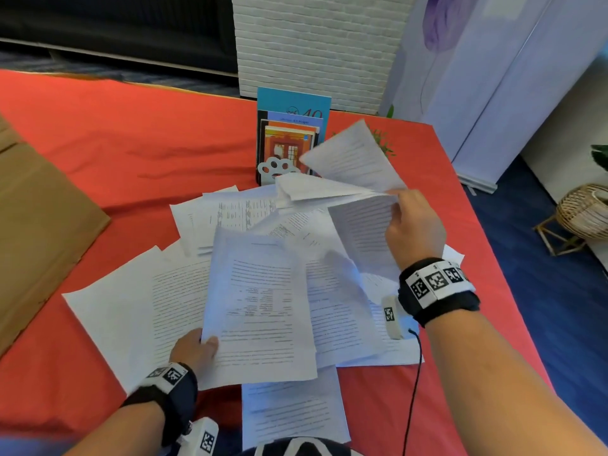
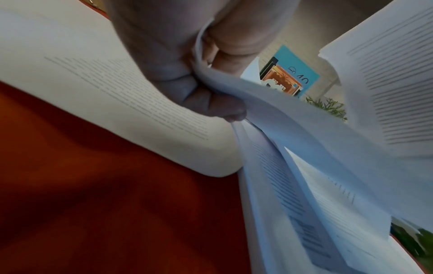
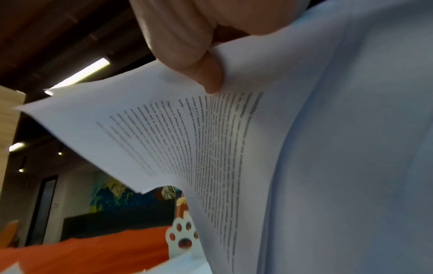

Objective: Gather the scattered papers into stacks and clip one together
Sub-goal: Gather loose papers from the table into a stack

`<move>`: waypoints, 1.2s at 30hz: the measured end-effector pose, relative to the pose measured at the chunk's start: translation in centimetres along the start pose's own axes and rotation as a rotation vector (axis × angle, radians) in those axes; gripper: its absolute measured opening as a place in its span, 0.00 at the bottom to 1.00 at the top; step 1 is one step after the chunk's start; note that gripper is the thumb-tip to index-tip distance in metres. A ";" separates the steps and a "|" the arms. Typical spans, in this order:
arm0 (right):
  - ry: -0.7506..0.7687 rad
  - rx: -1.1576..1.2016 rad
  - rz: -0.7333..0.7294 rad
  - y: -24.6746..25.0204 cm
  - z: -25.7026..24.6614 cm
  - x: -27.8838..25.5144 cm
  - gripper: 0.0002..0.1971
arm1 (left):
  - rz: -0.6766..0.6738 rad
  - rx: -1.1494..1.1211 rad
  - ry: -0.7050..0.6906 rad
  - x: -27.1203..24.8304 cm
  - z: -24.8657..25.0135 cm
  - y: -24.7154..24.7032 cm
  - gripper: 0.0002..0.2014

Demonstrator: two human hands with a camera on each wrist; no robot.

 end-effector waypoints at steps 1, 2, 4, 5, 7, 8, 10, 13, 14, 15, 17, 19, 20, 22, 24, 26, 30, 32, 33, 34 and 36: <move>0.001 0.024 0.029 0.6 -0.4 0.7 0.13 | 0.017 -0.003 0.001 0.0 0.1 0.2 0.10; -0.005 0.065 0.053 1.1 -0.7 1.3 0.13 | 0.032 -0.005 0.002 0.1 0.2 0.5 0.09; -0.029 0.162 0.072 1.5 -1.3 2.4 0.14 | 0.060 0.000 0.006 0.3 0.6 0.9 0.11; -0.047 0.198 0.054 1.4 -1.5 2.7 0.14 | 0.071 -0.001 0.007 0.4 0.8 1.1 0.12; -0.111 0.283 -0.028 0.0 -1.7 2.6 0.13 | 0.095 -0.030 -0.008 0.4 1.3 1.4 0.12; -0.160 0.338 -0.089 -1.1 -1.7 2.1 0.12 | 0.106 -0.043 -0.022 0.4 1.6 1.5 0.13; -0.276 0.449 -0.230 -3.4 -1.7 0.1 0.14 | 0.117 -0.079 -0.058 0.2 2.1 1.3 0.13; -0.445 0.593 -0.398 -5.9 -1.9 -3.6 0.27 | 0.106 -0.213 -0.084 -0.5 2.7 1.0 0.12; -0.499 0.631 -0.434 -6.6 -1.7 -4.6 0.32 | 0.098 -0.270 -0.087 -0.7 2.9 0.9 0.11; -0.547 0.650 -0.467 -7.2 -1.5 -5.5 0.34 | 0.090 -0.313 -0.094 -1.0 3.2 0.8 0.09; -0.596 0.602 -0.530 -8.4 -0.7 -6.8 0.27 | 0.077 -0.363 -0.122 -1.5 3.8 0.7 0.06; -0.633 0.614 -0.579 -9.5 -0.3 -7.9 0.19 | 0.062 -0.425 -0.137 -1.8 4.3 0.6 0.05; -0.670 0.652 -0.605 -10.1 -0.2 -8.6 0.19 | 0.043 -0.453 -0.138 -2.0 4.5 0.5 0.06; -0.735 0.724 -0.649 -11.7 0.5 -10.1 0.27 | -0.027 -0.496 -0.134 -2.3 4.8 0.0 0.09; -0.742 0.732 -0.696 -12.9 0.9 -10.9 0.28 | -0.094 -0.519 -0.121 -2.3 4.7 -0.3 0.13; -0.748 0.668 -0.688 -12.8 1.4 -10.8 0.21 | -0.052 -0.490 -0.125 -1.5 3.7 0.1 0.13; -0.805 0.534 -0.658 -12.4 5.1 -10.4 0.17 | 0.295 -0.052 0.013 0.8 -0.4 3.5 0.15; -0.812 0.438 -0.675 -12.5 7.1 -10.6 0.16 | 0.304 -0.001 0.157 1.5 -2.9 4.7 0.16; -0.818 0.395 -0.686 -12.7 8.0 -10.9 0.16 | 0.265 -0.010 0.193 2.1 -3.9 4.9 0.16; -0.827 0.354 -0.701 -12.8 8.6 -11.1 0.16 | 0.218 -0.022 0.192 2.6 -4.5 4.8 0.16; -0.820 0.262 -0.747 -13.3 9.2 -11.8 0.15 | 0.149 -0.013 0.151 3.3 -5.0 4.5 0.19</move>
Point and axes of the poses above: each hand's wrist, its own x-axis towards the middle knuckle, its own y-axis out of the back of the hand, z = x × y, the point moved 4 cm from there along x, towards the middle knuckle, and after that the axes turned 3 degrees about y, right-handed, at the moved point
